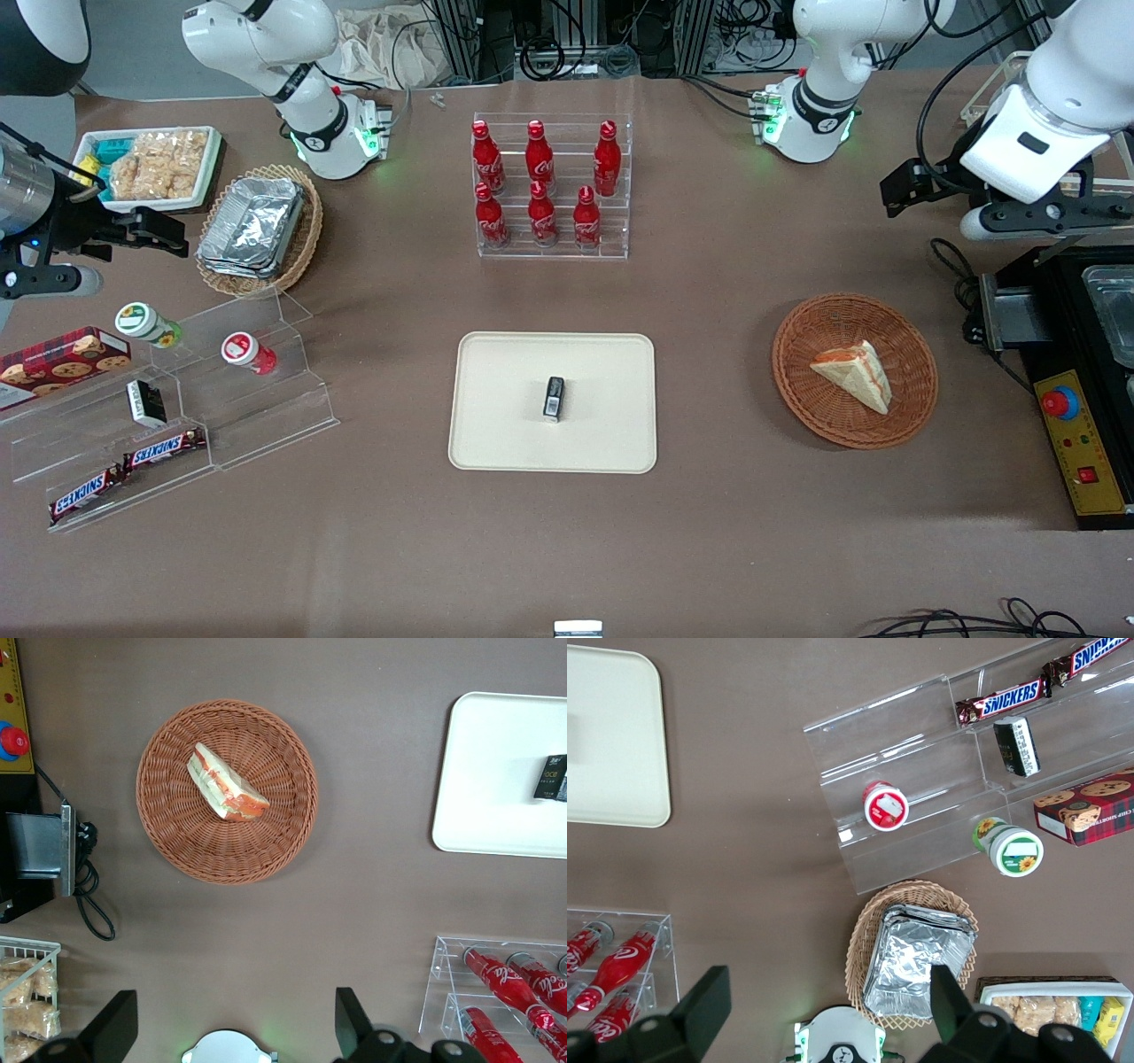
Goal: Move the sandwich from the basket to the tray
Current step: 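Move the left gripper over the wicker basket toward the wrapped sandwich, then lower the left gripper and close it on the wrapped sandwich, then lift the sandwich out of the basket and carry it toward the cream tray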
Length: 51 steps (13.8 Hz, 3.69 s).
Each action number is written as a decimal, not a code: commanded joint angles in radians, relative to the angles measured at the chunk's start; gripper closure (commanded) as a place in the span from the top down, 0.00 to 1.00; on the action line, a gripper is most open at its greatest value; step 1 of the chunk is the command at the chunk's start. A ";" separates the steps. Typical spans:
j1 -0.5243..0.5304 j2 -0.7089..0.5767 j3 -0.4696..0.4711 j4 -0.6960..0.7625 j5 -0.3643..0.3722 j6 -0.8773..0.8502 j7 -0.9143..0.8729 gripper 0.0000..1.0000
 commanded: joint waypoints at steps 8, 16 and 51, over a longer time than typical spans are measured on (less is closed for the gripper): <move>0.058 0.025 -0.007 -0.044 0.008 -0.018 -0.142 1.00; 0.184 0.044 -0.007 -0.438 0.002 0.419 -0.309 1.00; 0.153 0.148 -0.384 -0.341 0.056 0.478 -0.251 0.00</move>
